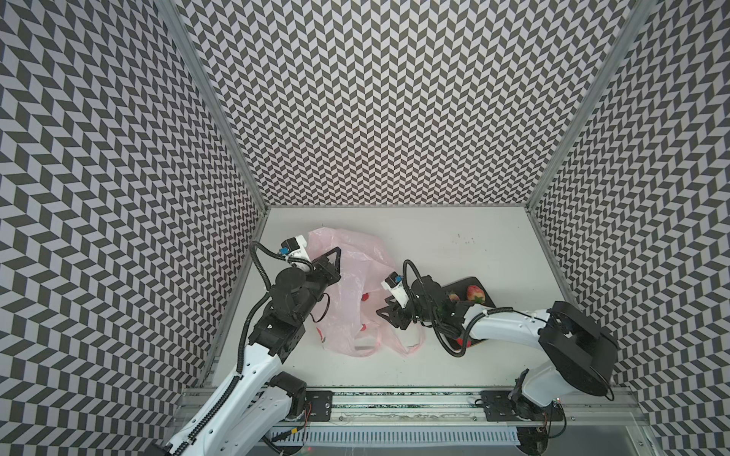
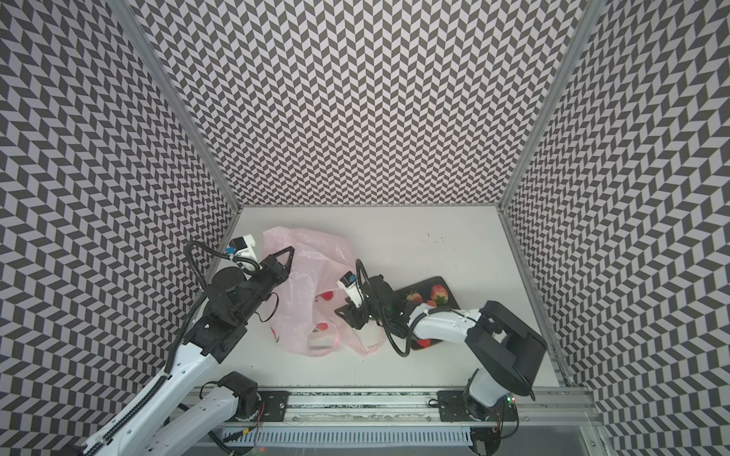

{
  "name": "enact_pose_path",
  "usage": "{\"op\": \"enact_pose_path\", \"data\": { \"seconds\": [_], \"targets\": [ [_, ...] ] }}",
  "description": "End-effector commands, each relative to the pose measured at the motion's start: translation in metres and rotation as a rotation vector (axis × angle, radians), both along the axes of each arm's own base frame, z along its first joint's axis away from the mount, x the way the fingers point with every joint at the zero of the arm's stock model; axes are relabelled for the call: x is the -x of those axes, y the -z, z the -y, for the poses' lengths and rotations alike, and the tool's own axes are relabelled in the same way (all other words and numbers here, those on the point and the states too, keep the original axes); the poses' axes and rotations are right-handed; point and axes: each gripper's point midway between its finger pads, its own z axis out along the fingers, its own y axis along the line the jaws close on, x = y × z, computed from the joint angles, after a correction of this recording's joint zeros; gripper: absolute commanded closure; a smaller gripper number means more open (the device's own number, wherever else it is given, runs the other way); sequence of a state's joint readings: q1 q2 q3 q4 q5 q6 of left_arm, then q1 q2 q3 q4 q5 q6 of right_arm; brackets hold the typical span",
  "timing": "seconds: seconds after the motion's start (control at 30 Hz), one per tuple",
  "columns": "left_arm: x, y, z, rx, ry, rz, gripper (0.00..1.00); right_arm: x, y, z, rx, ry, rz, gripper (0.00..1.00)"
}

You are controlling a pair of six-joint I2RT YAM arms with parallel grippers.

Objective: Take the fake fruits out of the plastic bag
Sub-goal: 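Lift the bag edge with the left gripper while right gripper reaches into the bag, then push the right gripper down inside the pink bag and close on a strawberry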

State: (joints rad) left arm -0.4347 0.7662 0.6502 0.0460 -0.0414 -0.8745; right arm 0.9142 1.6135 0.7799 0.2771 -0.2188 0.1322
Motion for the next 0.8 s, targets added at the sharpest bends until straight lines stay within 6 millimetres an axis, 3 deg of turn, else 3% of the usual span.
{"op": "enact_pose_path", "data": {
  "seconds": [0.0, 0.3, 0.5, 0.77],
  "targets": [
    [0.002, -0.017, 0.003, 0.058, -0.013, 0.051, 1.00, -0.029, -0.004, -0.012, -0.013, 0.107, 0.049, 0.50],
    [0.015, -0.022, 0.015, 0.086, 0.002, 0.050, 1.00, -0.064, -0.004, -0.028, -0.022, 0.177, 0.172, 0.35],
    [0.017, -0.014, 0.016, 0.093, -0.005, 0.018, 1.00, -0.079, 0.007, -0.043, -0.027, 0.194, 0.180, 0.26],
    [0.016, 0.030, -0.008, 0.156, -0.147, -0.134, 1.00, -0.086, 0.009, -0.062, -0.150, 0.225, 0.116, 0.17]
  ]
}}
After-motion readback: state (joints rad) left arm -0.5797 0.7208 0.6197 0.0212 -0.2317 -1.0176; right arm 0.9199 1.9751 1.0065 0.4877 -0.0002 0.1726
